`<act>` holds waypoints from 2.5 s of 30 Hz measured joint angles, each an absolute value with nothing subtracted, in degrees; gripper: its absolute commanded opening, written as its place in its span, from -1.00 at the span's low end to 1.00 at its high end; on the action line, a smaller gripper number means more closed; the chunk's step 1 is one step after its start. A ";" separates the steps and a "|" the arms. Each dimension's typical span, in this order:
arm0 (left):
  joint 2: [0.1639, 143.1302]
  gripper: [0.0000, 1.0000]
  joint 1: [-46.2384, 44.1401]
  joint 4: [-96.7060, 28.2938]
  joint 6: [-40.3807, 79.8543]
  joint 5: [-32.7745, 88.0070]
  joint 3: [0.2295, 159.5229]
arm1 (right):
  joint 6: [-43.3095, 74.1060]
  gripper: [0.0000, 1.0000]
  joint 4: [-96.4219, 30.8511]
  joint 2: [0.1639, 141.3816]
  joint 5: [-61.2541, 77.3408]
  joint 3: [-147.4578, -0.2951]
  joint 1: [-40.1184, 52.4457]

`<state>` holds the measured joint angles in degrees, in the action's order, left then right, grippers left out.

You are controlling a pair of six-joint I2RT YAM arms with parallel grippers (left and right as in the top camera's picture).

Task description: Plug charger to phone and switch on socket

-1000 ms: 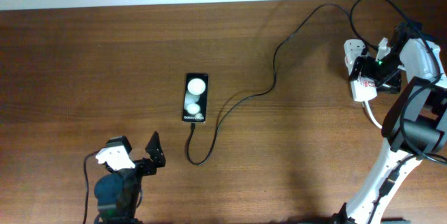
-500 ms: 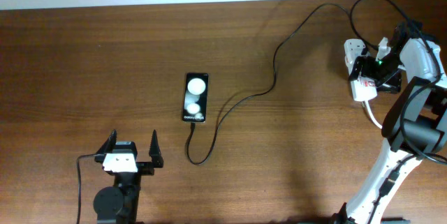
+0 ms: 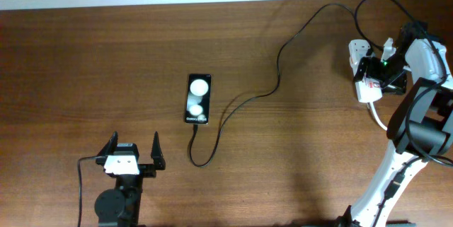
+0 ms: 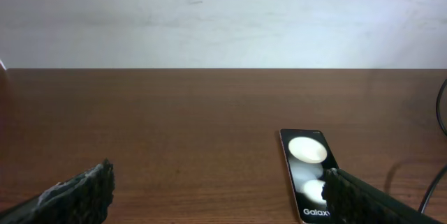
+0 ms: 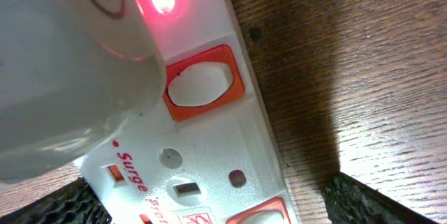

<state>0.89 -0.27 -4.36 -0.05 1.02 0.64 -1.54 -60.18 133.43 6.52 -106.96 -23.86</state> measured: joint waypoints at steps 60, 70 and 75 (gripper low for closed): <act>0.89 0.98 -0.27 -4.38 -0.05 1.02 0.64 | -1.72 0.97 -60.23 113.30 5.87 -106.10 -23.90; 0.89 0.98 -0.27 -4.38 -0.03 1.02 0.64 | -1.76 0.97 -60.23 111.90 5.85 -106.06 -23.90; 0.89 0.98 -0.27 -4.38 -0.05 1.02 0.64 | -1.74 0.97 -60.25 104.05 5.87 -105.93 -23.90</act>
<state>0.89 -0.27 -4.38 -0.05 1.02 0.64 -1.74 -60.25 104.05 5.87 -105.93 -23.90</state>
